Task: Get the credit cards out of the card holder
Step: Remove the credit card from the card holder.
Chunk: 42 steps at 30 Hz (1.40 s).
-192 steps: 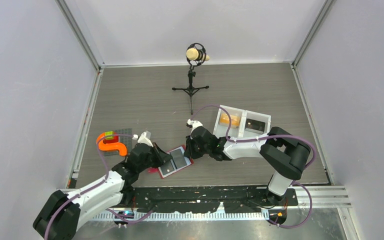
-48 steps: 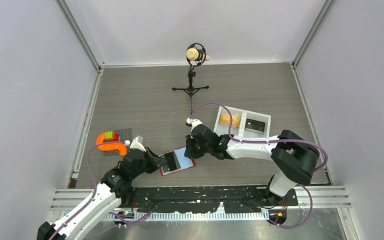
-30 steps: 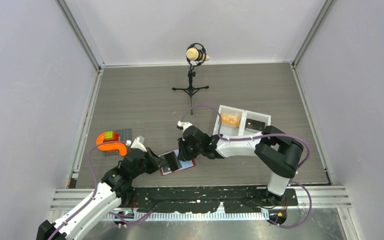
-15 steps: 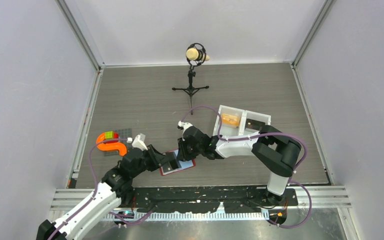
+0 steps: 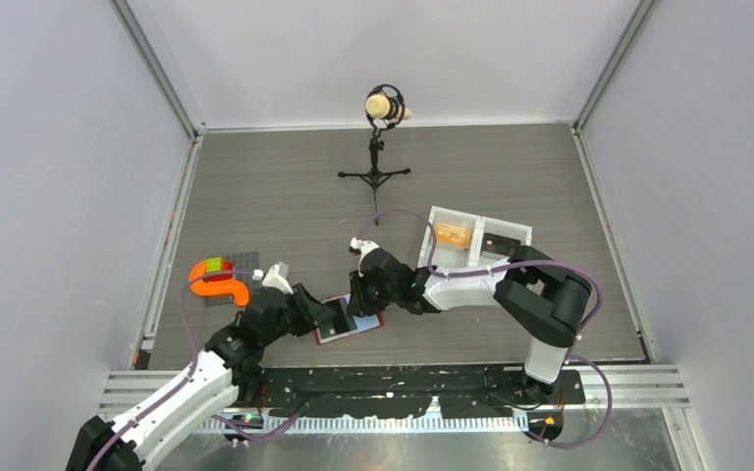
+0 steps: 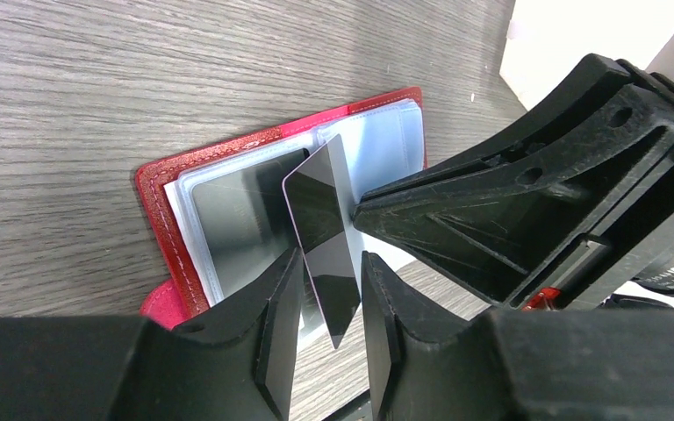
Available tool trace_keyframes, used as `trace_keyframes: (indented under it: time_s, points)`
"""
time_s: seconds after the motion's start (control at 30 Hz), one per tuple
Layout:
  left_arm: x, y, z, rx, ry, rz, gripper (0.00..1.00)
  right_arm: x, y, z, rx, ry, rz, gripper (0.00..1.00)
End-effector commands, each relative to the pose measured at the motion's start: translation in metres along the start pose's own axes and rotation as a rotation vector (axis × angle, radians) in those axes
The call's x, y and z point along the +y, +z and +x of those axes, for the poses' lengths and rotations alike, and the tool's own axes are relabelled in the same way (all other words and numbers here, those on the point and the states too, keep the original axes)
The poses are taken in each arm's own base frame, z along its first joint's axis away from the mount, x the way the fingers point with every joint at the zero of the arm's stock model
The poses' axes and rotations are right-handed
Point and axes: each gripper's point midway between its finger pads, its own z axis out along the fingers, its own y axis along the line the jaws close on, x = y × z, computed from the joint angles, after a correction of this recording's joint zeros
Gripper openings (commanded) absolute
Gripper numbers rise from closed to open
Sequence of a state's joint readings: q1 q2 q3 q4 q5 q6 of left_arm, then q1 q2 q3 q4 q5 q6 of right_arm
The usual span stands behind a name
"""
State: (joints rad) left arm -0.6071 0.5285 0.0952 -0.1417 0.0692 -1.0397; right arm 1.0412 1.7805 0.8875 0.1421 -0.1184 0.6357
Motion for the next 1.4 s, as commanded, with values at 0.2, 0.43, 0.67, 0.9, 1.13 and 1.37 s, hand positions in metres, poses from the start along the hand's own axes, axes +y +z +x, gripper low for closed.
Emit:
trace_keyframes:
  time_s: [0.2,0.43,0.67,0.9,1.13,1.37]
  points:
    - [-0.021,0.003,-0.007,-0.026,-0.027,0.097,0.28,0.003,0.0,0.001,-0.007,0.002,-0.014,0.18]
    - [-0.029,0.0,-0.016,-0.078,-0.06,0.147,0.26,0.003,0.0,0.002,-0.004,0.007,-0.019,0.18]
    - [-0.031,0.001,-0.012,-0.065,-0.069,0.167,0.27,0.002,0.002,0.005,0.001,0.013,-0.021,0.18]
    - [-0.025,0.003,-0.007,-0.032,-0.087,0.128,0.28,0.002,0.001,0.006,0.0,0.017,-0.024,0.18]
    - [-0.018,-0.001,-0.009,-0.031,-0.053,0.07,0.03,0.003,0.0,0.005,-0.002,0.014,-0.027,0.18]
    - [-0.008,-0.023,-0.033,-0.135,0.002,-0.047,0.0,0.002,-0.003,0.001,-0.013,0.009,-0.015,0.18]
